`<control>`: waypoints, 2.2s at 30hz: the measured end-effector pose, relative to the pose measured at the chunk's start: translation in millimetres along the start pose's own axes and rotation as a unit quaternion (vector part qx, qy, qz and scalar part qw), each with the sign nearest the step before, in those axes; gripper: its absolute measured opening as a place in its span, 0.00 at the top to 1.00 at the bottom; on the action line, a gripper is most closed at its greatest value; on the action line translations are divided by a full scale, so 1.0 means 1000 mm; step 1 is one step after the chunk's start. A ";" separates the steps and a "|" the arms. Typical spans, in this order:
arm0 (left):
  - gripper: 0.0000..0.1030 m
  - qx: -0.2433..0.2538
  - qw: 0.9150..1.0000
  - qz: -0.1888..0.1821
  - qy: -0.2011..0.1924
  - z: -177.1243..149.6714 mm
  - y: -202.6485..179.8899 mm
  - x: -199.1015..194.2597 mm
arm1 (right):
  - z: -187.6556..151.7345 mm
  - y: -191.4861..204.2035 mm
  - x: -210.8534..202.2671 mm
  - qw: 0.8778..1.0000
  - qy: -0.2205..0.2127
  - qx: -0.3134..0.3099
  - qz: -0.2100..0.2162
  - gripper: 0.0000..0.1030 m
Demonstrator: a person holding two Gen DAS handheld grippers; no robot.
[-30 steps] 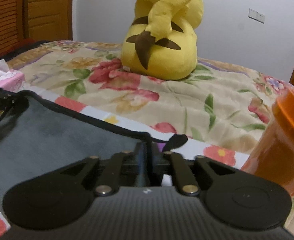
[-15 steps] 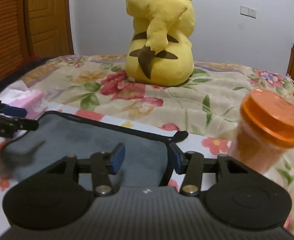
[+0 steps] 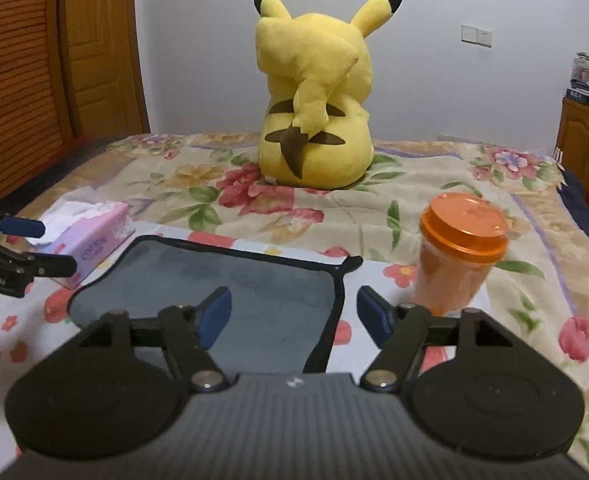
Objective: Fold towel
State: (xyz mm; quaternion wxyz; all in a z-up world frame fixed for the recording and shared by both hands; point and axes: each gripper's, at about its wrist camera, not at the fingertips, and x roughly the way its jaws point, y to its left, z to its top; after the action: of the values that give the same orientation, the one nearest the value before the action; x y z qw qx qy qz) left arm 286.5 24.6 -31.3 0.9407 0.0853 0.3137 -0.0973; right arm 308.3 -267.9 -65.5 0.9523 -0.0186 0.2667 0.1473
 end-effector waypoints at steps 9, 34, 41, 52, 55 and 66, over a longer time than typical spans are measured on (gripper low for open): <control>0.00 0.009 1.000 -0.003 -0.013 -0.010 -0.008 -0.048 | -0.004 0.006 -0.036 1.000 -0.017 0.013 -0.003 0.01; 0.00 -0.019 0.999 0.000 -0.029 -0.057 -0.062 -0.163 | -0.022 0.023 -0.138 0.999 -0.045 0.011 -0.007 0.00; 0.00 -0.016 0.999 0.007 -0.028 -0.070 -0.072 -0.181 | -0.030 0.030 -0.161 0.998 -0.055 0.019 0.001 0.00; 0.00 -0.034 0.999 0.009 -0.033 -0.085 -0.077 -0.196 | -0.047 0.040 -0.178 0.998 -0.056 0.021 -0.003 0.00; 0.00 -0.036 0.999 0.012 -0.033 -0.089 -0.079 -0.197 | -0.054 0.040 -0.180 0.998 -0.055 0.024 -0.003 0.00; 0.00 -0.043 0.999 0.014 -0.026 -0.109 -0.083 -0.201 | -0.077 0.052 -0.185 0.999 -0.042 0.019 -0.003 0.00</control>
State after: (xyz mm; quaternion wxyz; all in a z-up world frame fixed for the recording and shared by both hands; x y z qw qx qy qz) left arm 47.0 -5.5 -3.3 0.9525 0.0465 0.2920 -0.0727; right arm 104.0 -276.9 -34.7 0.9632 0.0050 0.2294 0.1399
